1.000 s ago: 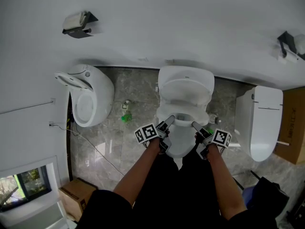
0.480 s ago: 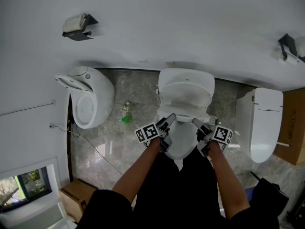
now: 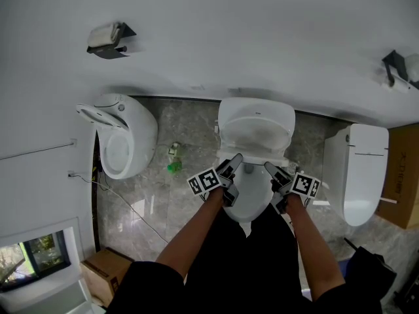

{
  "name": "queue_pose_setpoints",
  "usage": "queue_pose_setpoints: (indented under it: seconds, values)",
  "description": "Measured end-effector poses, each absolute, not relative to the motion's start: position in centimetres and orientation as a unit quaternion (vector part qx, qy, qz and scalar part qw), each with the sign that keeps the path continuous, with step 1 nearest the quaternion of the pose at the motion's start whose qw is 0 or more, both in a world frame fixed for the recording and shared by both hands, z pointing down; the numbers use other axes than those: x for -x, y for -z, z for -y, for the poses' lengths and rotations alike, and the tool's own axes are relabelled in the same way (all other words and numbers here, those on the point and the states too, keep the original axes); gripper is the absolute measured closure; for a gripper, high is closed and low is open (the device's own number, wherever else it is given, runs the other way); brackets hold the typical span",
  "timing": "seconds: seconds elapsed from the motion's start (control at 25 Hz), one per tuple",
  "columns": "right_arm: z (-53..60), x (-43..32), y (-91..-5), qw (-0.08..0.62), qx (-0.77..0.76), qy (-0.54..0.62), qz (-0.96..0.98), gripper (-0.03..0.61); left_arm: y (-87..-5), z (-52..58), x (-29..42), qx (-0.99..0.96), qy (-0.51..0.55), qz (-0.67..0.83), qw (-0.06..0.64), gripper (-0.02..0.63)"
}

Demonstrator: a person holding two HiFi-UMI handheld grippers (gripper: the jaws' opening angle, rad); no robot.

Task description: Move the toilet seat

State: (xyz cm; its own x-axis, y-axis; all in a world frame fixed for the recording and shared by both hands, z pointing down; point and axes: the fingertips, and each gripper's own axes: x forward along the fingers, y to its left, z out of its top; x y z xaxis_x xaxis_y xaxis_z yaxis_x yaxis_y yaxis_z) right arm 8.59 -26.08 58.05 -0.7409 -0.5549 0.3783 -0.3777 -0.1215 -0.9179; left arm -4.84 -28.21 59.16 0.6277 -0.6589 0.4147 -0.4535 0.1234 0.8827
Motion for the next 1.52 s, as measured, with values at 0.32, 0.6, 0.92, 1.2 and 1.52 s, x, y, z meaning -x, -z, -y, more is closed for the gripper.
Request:
queue_pose_setpoints:
  seconds: [0.32, 0.6, 0.92, 1.2, 1.52]
  values:
    - [27.8, -8.7, -58.0, 0.074, 0.361, 0.646, -0.668, 0.325, -59.1, 30.0, 4.6, -0.658, 0.078, 0.421, 0.62, 0.285]
    - [28.9, -8.7, -58.0, 0.068, 0.362, 0.64, -0.674, 0.325, -59.1, 31.1, 4.5, -0.655, 0.081, 0.428, 0.618, 0.285]
    - [30.5, -8.8, -58.2, 0.063, 0.366, 0.637, -0.675, 0.325, -59.2, 32.8, 4.4, -0.652, 0.085, 0.433, 0.616, 0.285]
    - [31.9, -8.9, -58.3, 0.084, 0.377, 0.639, -0.665, 0.325, -59.3, 34.0, 4.4, -0.652, 0.096, 0.435, 0.614, 0.285]
    - [33.8, -9.2, -58.7, 0.095, 0.387, 0.634, -0.663, 0.325, -59.5, 35.8, 4.2, -0.655, 0.106, 0.44, 0.605, 0.285]
